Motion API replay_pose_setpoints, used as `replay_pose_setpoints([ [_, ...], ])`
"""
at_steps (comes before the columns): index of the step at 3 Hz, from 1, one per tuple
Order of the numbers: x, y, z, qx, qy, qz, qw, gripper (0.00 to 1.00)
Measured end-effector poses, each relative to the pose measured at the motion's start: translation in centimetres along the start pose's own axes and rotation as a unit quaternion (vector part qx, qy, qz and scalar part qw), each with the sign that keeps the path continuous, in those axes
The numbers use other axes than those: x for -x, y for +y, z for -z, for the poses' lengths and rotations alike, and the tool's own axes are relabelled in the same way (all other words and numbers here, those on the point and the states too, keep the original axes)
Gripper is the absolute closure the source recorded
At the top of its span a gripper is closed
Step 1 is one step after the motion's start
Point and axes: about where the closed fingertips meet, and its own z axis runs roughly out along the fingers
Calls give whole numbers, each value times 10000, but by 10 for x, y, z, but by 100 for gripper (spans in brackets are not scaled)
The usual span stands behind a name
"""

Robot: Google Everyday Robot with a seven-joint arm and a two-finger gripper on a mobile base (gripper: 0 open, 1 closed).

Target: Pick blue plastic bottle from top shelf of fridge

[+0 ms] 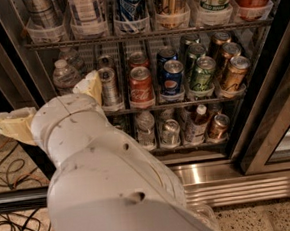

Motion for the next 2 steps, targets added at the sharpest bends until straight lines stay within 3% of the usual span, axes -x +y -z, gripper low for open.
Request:
replay_pose_setpoints([
  [2,0,0,0,0,0,0,10000,0],
])
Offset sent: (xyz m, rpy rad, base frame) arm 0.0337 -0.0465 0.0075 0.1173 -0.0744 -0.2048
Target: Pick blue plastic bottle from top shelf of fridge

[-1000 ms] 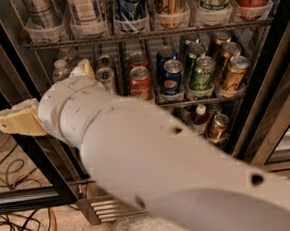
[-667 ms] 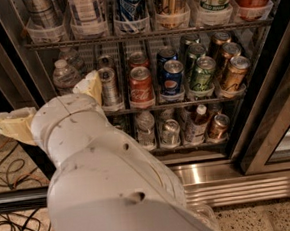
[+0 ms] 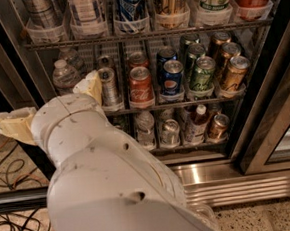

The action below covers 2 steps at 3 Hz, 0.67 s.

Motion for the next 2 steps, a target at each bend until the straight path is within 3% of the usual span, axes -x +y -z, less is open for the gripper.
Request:
replay_pose_setpoints([
  [1,6,-13,0,-262,-166,-52,9995,0],
  [2,23,-55,0,-964,-548,-156,9937,0],
])
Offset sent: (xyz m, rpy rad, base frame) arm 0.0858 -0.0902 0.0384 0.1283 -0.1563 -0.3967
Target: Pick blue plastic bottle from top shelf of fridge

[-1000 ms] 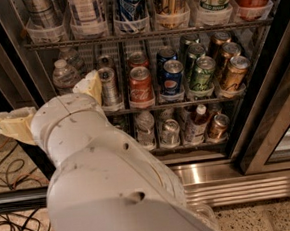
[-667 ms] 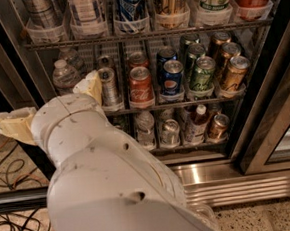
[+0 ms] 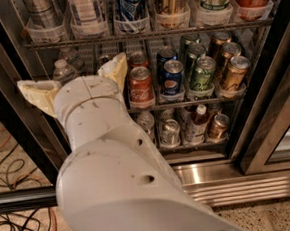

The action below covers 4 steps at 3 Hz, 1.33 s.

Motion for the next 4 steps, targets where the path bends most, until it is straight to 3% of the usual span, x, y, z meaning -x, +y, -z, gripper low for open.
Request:
replay_pose_setpoints([
  [1,9,-2,1,-149,-153,70,9997,0],
  [3,18,8,1,-135,-306,116,9994,0],
  [4,34,-3,-15,-256,-602,138,9978,0],
])
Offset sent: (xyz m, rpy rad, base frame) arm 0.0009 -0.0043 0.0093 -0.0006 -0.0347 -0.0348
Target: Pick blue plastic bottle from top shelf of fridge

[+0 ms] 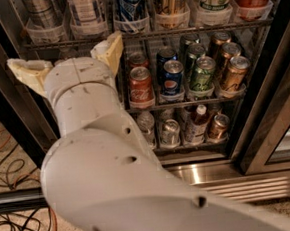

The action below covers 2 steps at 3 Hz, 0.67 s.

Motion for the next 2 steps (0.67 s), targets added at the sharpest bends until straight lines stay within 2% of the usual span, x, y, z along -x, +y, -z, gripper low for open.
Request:
replay_pose_setpoints([
  [1,4,-24,-23,-265,-134,-10,9996,0],
  [2,8,-38,-36,-493,-140,-10,9987,0],
])
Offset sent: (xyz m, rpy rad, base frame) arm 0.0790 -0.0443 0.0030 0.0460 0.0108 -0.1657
